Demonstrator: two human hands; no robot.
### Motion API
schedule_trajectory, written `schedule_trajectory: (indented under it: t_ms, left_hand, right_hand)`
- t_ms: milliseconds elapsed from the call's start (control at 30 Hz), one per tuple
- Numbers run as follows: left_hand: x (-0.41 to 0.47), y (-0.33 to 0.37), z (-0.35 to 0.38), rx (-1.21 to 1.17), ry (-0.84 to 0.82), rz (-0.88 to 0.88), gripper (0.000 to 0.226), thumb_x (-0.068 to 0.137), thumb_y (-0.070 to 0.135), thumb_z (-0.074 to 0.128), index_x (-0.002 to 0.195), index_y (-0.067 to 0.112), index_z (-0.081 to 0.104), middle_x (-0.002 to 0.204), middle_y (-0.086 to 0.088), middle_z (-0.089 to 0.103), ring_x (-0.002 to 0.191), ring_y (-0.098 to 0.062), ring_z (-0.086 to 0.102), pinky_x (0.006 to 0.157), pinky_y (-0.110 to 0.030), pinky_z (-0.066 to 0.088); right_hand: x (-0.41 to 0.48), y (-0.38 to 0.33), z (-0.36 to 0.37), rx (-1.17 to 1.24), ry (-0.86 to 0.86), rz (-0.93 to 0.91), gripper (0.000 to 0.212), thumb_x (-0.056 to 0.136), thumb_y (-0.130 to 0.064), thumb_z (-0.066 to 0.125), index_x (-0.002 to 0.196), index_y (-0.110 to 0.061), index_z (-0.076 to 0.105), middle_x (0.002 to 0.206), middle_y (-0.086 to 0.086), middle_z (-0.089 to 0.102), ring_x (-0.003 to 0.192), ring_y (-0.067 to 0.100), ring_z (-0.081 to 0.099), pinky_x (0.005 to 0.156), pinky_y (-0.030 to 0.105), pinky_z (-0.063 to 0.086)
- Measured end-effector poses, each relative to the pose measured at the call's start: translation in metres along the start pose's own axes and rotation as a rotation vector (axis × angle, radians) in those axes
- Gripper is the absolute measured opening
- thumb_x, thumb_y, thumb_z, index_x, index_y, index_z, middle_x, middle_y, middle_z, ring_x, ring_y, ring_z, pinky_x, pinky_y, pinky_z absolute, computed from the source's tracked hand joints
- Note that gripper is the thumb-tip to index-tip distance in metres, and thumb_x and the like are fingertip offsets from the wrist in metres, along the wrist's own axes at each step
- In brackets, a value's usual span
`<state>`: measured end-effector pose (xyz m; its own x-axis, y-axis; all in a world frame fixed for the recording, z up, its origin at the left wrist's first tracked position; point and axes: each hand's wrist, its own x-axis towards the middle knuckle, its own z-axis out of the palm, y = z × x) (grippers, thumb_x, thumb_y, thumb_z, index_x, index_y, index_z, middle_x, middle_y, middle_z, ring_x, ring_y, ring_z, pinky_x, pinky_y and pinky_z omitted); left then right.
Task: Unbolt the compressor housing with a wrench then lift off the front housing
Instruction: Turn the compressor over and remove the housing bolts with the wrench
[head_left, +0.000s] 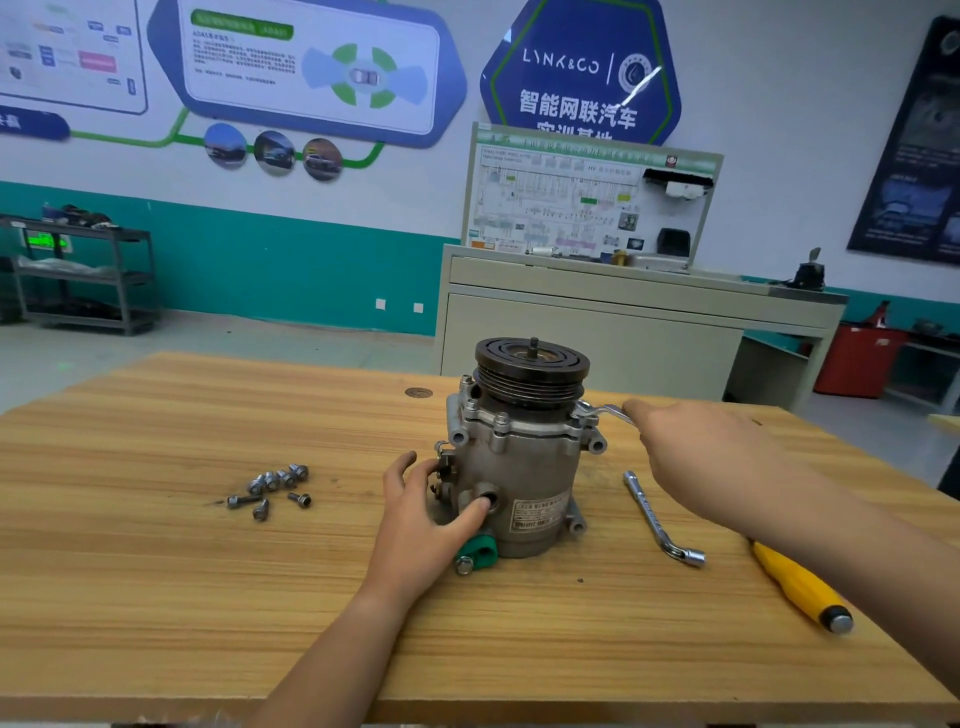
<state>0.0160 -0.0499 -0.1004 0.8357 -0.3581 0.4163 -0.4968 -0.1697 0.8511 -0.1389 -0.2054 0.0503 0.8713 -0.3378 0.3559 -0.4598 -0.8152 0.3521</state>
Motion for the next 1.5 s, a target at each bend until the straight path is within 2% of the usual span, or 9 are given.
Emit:
schedule_trajectory:
  t_ms: [167,433,600,667,833,1033,1100,1200,1500]
  left_hand:
    - [0.001,0.0,0.0,0.002,-0.006,-0.004,0.069,0.074,0.042,0.073,0.133,0.019,0.044,0.146,0.01,0.019,0.117,-0.004,0.036,0.095,-0.02,0.032]
    - [0.001,-0.001,0.0,0.003,0.001,0.0,0.069,0.074,0.041,0.073,0.132,0.019,0.044,0.144,0.009,0.021,0.115,-0.006,0.039,0.094,-0.02,0.033]
    - [0.002,-0.001,0.001,-0.006,0.007,-0.001,0.07,0.072,0.043,0.073,0.132,0.02,0.044,0.143,0.01,0.022,0.115,-0.003,0.038,0.093,-0.019,0.033]
    - [0.001,-0.001,0.002,-0.014,0.014,-0.004,0.07,0.072,0.042,0.074,0.132,0.02,0.044,0.143,0.009,0.022,0.116,-0.004,0.038,0.094,-0.019,0.032]
    - [0.0,-0.001,0.001,-0.006,-0.001,-0.016,0.071,0.073,0.045,0.073,0.133,0.021,0.043,0.144,0.012,0.021,0.117,-0.003,0.037,0.094,-0.02,0.033]
    - [0.002,-0.002,0.001,0.0,0.006,-0.017,0.069,0.074,0.041,0.074,0.133,0.02,0.044,0.145,0.009,0.021,0.119,-0.004,0.037,0.096,-0.021,0.033]
    - [0.001,-0.002,0.001,0.004,0.005,-0.011,0.069,0.074,0.04,0.074,0.133,0.02,0.044,0.145,0.009,0.021,0.119,-0.005,0.037,0.096,-0.021,0.033]
    - [0.001,-0.001,0.001,0.015,0.011,0.002,0.067,0.075,0.038,0.074,0.132,0.019,0.044,0.145,0.007,0.022,0.118,-0.005,0.038,0.095,-0.02,0.032]
    - [0.001,-0.001,0.001,0.013,0.005,0.004,0.069,0.075,0.041,0.073,0.133,0.021,0.043,0.146,0.009,0.02,0.116,-0.004,0.036,0.093,-0.02,0.033]
  right_hand:
    - [0.006,-0.006,-0.016,-0.156,-0.063,-0.116,0.029,0.088,-0.001,0.043,0.113,-0.014,0.048,0.061,-0.004,0.031,0.05,0.01,0.028,0.041,0.021,0.026]
    - [0.021,0.007,-0.02,-0.148,-0.201,-0.205,0.027,0.094,-0.032,0.034,0.109,-0.013,0.046,0.064,-0.004,0.036,0.054,0.009,0.036,0.051,0.024,0.037]
    - [0.033,0.015,-0.011,-0.293,-0.13,-0.222,0.024,0.094,-0.009,0.038,0.118,-0.012,0.042,0.061,-0.004,0.039,0.051,0.011,0.039,0.043,0.023,0.03]
    - [0.042,0.01,-0.007,-0.292,-0.085,-0.17,0.026,0.092,-0.003,0.042,0.117,-0.012,0.045,0.072,-0.002,0.049,0.065,0.016,0.053,0.051,0.026,0.035]
    - [0.062,-0.002,0.01,-0.154,0.077,-0.131,0.026,0.091,0.0,0.041,0.114,-0.009,0.049,0.107,0.006,0.062,0.097,0.025,0.06,0.064,0.029,0.034]
    - [0.056,0.014,0.003,0.536,0.309,0.2,0.031,0.1,-0.02,0.033,0.129,-0.011,0.041,0.066,0.002,0.052,0.058,0.018,0.052,0.05,0.03,0.04]
    - [0.045,0.022,-0.008,0.57,0.199,0.225,0.026,0.1,-0.022,0.034,0.118,-0.009,0.046,0.068,0.003,0.051,0.059,0.019,0.052,0.05,0.032,0.043]
    - [0.024,0.022,-0.017,0.291,-0.07,0.135,0.018,0.096,-0.015,0.039,0.107,-0.012,0.054,0.073,0.0,0.052,0.063,0.015,0.051,0.048,0.025,0.037]
    - [0.014,-0.002,-0.021,0.04,-0.192,-0.016,0.026,0.091,-0.005,0.042,0.111,-0.015,0.055,0.071,-0.002,0.043,0.069,0.014,0.049,0.061,0.026,0.045]
